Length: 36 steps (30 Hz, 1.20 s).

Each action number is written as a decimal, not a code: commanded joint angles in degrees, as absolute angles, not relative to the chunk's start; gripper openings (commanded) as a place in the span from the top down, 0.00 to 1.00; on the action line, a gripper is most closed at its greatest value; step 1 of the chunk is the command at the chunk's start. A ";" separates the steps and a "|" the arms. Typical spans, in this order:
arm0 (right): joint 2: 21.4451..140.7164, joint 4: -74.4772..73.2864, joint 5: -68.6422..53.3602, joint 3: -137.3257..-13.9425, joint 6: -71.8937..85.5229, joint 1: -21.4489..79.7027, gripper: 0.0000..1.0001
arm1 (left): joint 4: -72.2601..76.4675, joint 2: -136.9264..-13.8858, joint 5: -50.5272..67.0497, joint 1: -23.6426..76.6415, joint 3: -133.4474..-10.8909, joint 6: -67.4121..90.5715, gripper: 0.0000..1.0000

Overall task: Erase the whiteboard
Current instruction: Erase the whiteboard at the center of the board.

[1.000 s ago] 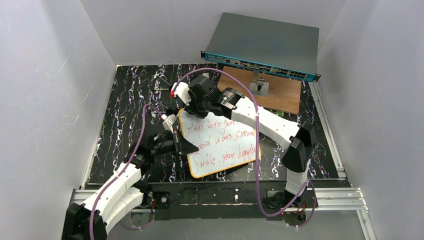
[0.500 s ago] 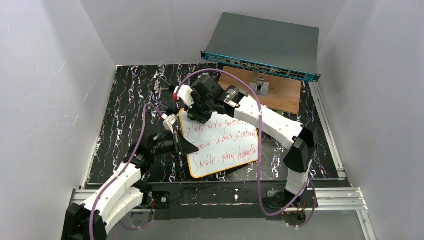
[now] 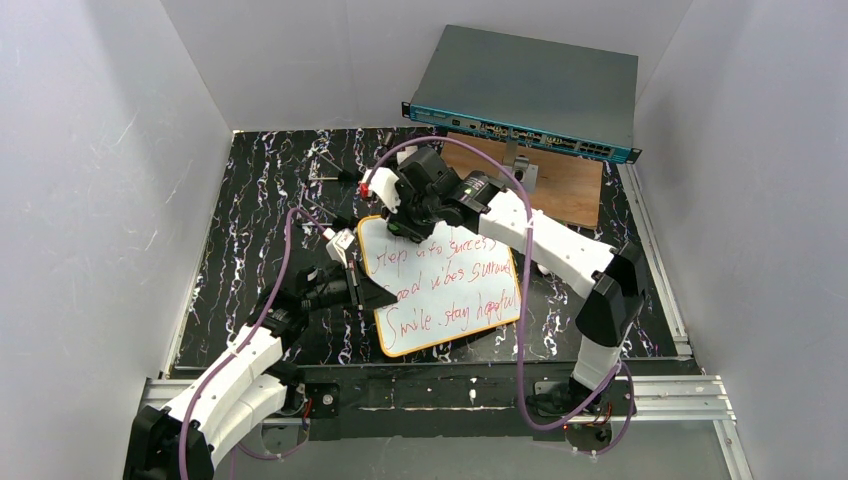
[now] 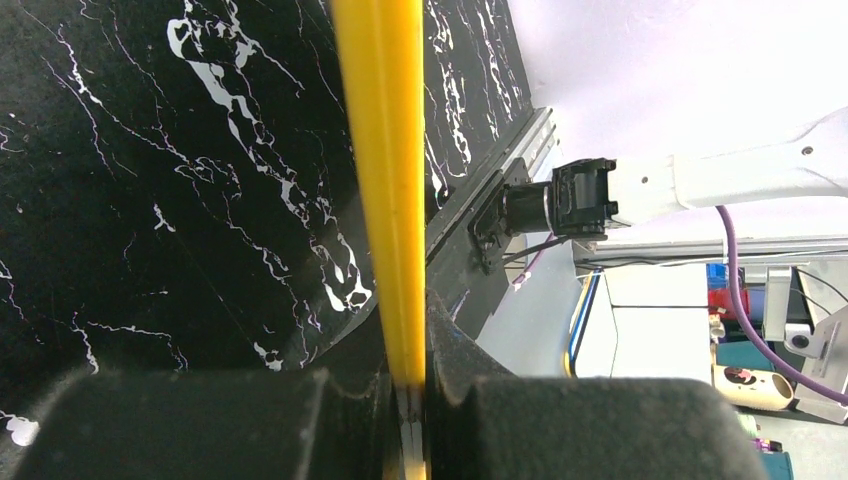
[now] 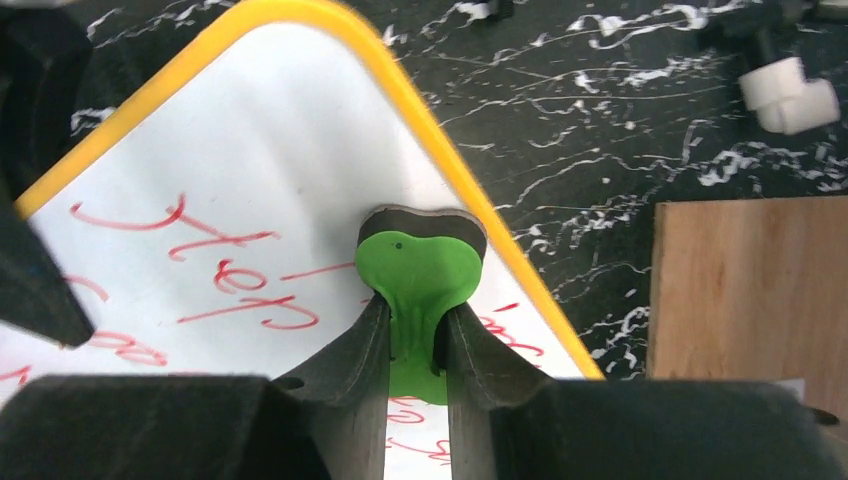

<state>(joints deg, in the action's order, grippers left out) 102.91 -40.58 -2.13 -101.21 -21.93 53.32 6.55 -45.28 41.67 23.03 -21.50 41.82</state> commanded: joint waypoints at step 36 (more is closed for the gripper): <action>101.92 -44.86 -5.50 -99.09 -26.81 56.96 0.99 | 10.43 -43.44 43.19 23.73 -23.99 35.01 1.00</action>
<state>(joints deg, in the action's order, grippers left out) 99.00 -43.62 -3.88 -93.84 -29.08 56.40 6.66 -45.25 41.80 23.00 -21.50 42.00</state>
